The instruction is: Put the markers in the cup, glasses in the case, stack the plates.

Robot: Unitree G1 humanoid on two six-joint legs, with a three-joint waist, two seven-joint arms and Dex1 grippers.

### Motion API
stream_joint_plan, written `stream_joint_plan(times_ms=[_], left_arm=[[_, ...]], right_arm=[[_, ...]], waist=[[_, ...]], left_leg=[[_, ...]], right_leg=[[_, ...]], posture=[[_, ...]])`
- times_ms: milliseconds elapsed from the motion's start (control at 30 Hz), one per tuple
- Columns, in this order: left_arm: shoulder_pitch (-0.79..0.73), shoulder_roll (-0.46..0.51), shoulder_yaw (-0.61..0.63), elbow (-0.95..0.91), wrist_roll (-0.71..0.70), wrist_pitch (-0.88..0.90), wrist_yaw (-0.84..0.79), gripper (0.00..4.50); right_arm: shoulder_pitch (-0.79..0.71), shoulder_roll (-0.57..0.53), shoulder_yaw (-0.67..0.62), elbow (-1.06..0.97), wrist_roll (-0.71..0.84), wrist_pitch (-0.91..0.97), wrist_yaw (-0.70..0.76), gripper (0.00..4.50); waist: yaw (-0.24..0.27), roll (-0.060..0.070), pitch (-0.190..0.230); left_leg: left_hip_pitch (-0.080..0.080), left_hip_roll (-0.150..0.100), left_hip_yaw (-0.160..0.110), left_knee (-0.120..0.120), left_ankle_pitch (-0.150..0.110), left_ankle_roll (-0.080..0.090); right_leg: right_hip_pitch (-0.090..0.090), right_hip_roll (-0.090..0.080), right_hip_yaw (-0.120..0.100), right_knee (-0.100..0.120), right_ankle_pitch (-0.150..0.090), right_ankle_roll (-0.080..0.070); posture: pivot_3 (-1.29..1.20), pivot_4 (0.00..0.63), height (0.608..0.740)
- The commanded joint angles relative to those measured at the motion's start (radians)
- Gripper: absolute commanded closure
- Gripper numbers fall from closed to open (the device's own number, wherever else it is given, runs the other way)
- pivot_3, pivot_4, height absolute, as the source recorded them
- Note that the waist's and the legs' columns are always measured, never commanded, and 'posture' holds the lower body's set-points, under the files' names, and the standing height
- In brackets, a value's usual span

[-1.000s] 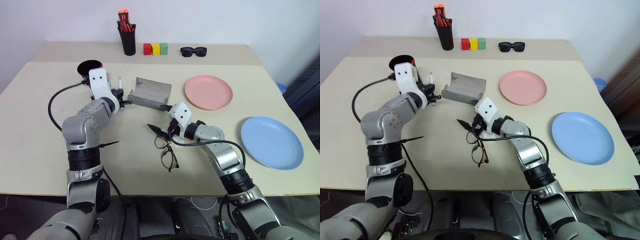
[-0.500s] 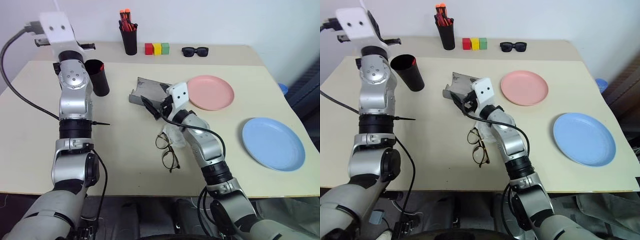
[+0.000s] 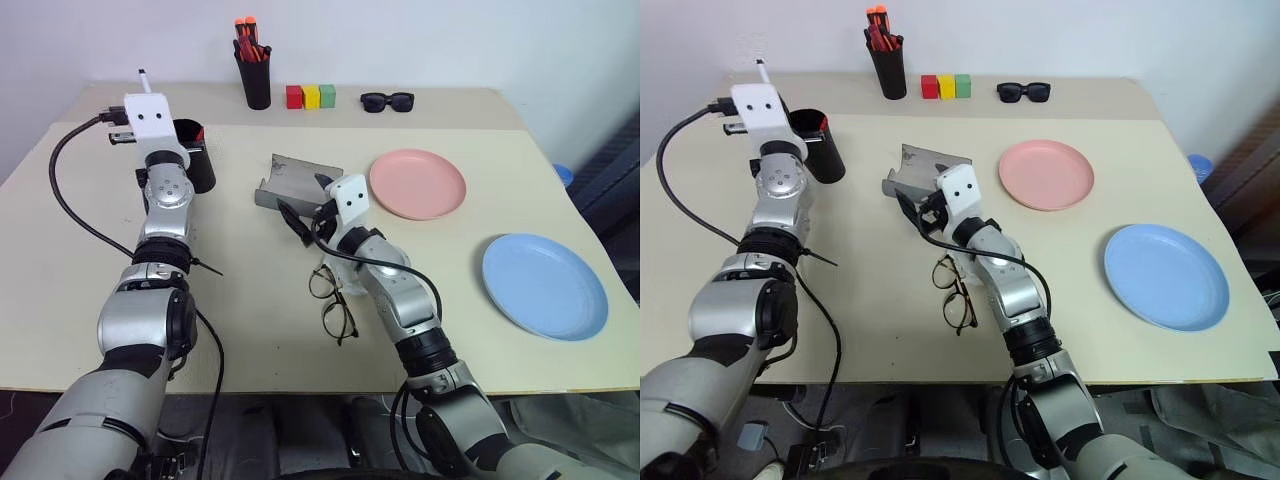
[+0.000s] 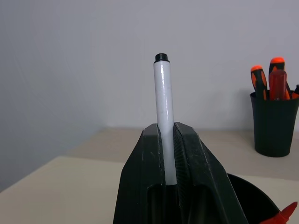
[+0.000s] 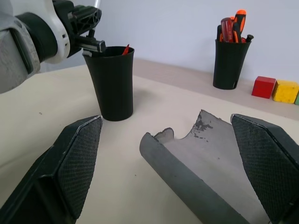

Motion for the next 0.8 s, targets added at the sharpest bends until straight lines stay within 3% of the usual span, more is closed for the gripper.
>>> stream_joint_plan(times_ms=[33,167,467,533,600,667,800], left_arm=[[-0.045,0.002,0.011,0.002,-0.019,-0.029,-0.006,4.08],[-0.051,0.004,0.018,0.014,-0.030,-0.025,0.014,2.48],[-0.045,0.005,0.032,-0.060,-0.072,-0.076,-0.025,2.48],[-0.036,0.002,0.023,-0.116,-0.098,-0.078,-0.115,2.48],[0.019,-0.012,-0.011,-0.263,-0.214,0.009,-0.422,2.48],[0.079,0.000,-0.061,-0.397,-0.258,0.113,-0.614,2.48],[0.151,0.056,-0.145,-0.551,-0.244,0.356,-0.775,1.16]], right_arm=[[-0.001,0.004,-0.002,-0.051,0.003,-0.010,-0.005,0.00],[0.006,0.008,0.006,-0.058,0.002,-0.007,-0.006,0.00],[0.000,-0.040,0.006,-0.102,0.021,0.045,0.045,0.00],[-0.003,-0.078,0.001,-0.129,0.031,0.099,0.072,0.00],[-0.003,-0.137,-0.029,-0.154,0.041,0.152,0.093,0.00],[0.006,-0.199,-0.059,-0.183,0.055,0.190,0.116,0.00],[0.044,-0.326,-0.092,-0.260,0.079,0.241,0.186,0.00]], waist=[[0.000,0.000,0.000],[0.000,0.000,0.000],[0.001,0.000,0.000],[0.003,0.000,0.000],[0.004,0.000,0.000],[0.005,0.000,0.001],[-0.001,0.001,0.001]], left_leg=[[0.000,0.000,0.000,0.000,0.000,0.000],[0.000,0.000,0.000,0.000,0.000,0.000],[0.000,0.000,0.000,0.000,0.000,0.000],[0.000,0.000,0.000,0.000,0.000,0.000],[0.000,0.000,0.000,0.000,0.000,0.000],[0.000,0.000,0.001,-0.001,0.000,0.000],[0.000,0.000,0.001,-0.001,0.000,0.000]], right_leg=[[0.000,0.000,0.000,0.000,0.000,0.000],[0.000,0.000,0.000,0.000,0.000,0.000],[0.000,0.000,0.000,0.000,0.000,0.000],[0.000,0.000,0.000,0.000,0.000,0.000],[0.000,0.000,0.000,0.000,0.000,0.000],[0.000,0.000,0.000,-0.001,0.000,0.000],[0.000,0.000,0.000,-0.001,0.000,0.000]], posture=[[0.00,0.150,0.740],[0.00,0.150,0.740],[0.00,0.150,0.740],[0.00,0.150,0.740],[0.00,0.150,0.740],[0.00,0.150,0.740],[0.00,0.150,0.740]])
